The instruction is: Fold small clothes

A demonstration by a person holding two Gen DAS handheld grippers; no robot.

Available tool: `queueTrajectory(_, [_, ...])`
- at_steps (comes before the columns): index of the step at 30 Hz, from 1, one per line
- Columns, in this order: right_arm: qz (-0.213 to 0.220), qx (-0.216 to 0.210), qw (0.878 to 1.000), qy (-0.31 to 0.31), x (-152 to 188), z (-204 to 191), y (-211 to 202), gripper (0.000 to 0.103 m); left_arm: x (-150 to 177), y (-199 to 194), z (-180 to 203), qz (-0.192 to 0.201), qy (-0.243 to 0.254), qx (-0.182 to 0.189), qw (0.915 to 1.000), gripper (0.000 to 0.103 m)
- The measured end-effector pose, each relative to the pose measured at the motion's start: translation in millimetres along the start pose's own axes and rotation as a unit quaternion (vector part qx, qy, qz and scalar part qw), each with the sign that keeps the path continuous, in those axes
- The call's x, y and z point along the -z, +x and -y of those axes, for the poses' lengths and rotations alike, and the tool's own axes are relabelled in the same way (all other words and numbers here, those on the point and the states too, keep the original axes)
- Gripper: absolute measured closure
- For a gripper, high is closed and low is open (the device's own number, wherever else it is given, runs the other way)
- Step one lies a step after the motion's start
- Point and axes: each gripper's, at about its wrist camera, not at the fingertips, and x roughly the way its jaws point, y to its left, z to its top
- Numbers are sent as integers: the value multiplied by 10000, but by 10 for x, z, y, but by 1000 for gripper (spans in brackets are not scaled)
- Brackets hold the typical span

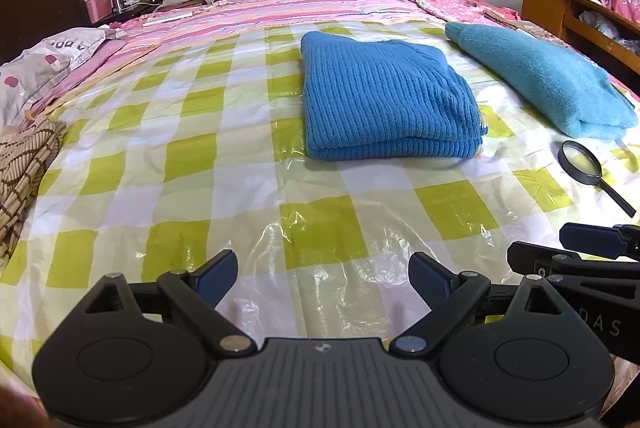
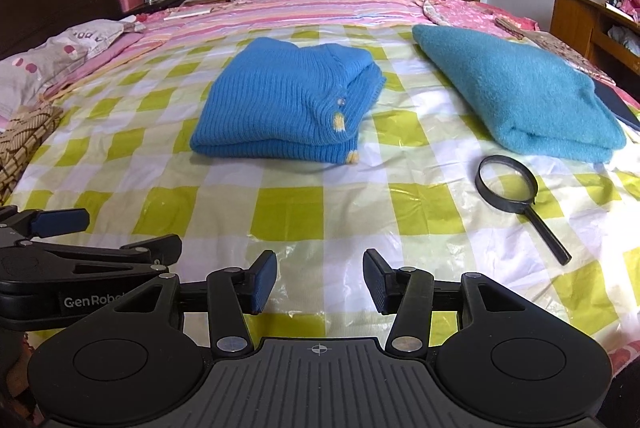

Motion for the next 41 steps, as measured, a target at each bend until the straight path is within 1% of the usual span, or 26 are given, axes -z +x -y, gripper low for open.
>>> queueTrajectory(22, [-9,-1,10000,10,4,1,-3,55,-4,-3,12,-9,9,-92,10000,6])
queueTrajectory(41, [-28,-4,10000,12,5,-4,12,55,-9,8,10,-17,-13,-99,9999,6])
